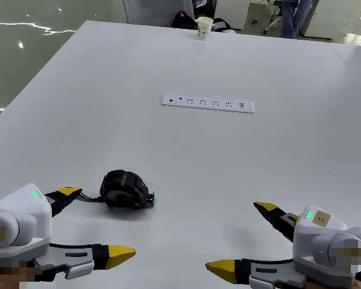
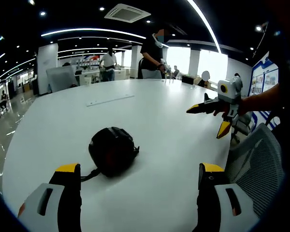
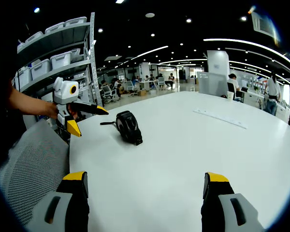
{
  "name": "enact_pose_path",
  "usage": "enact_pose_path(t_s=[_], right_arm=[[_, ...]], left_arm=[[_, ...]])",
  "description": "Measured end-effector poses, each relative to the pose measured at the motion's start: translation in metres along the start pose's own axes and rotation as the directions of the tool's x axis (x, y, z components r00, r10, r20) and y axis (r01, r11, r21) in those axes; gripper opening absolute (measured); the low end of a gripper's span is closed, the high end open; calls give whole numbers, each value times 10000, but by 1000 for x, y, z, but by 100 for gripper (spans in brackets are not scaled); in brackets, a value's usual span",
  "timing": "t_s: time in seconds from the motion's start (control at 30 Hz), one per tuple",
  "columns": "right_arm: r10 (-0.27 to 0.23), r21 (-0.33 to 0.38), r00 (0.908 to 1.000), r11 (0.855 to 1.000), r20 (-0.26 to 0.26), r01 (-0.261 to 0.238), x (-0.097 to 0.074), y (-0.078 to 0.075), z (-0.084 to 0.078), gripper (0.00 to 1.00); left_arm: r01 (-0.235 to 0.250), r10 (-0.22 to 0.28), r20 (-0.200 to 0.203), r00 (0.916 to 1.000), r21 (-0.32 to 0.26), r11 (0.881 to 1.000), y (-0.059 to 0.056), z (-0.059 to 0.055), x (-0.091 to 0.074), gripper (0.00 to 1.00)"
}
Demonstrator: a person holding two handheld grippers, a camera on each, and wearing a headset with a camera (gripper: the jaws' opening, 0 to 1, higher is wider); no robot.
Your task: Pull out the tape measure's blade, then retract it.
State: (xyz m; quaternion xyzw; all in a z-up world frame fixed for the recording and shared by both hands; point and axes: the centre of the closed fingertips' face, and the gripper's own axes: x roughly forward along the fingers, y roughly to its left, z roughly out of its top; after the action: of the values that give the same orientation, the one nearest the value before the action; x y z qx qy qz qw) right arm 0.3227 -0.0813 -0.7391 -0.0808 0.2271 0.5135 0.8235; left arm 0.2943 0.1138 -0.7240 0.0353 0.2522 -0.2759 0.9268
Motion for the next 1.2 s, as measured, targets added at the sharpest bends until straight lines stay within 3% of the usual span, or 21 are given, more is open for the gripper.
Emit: enact_pose_path(t_s=[0.6, 1.2], right_arm=[[-83, 64, 10000, 9999, -2, 83, -2, -2, 0, 99], [-131, 65, 9999, 9999, -47, 131, -4, -4, -1, 99]], left_arm=[[-151, 152, 163, 9998, -28, 9999, 6, 2, -2, 99], [-50, 51, 60, 10000, -128, 9999, 5, 1, -4, 99]])
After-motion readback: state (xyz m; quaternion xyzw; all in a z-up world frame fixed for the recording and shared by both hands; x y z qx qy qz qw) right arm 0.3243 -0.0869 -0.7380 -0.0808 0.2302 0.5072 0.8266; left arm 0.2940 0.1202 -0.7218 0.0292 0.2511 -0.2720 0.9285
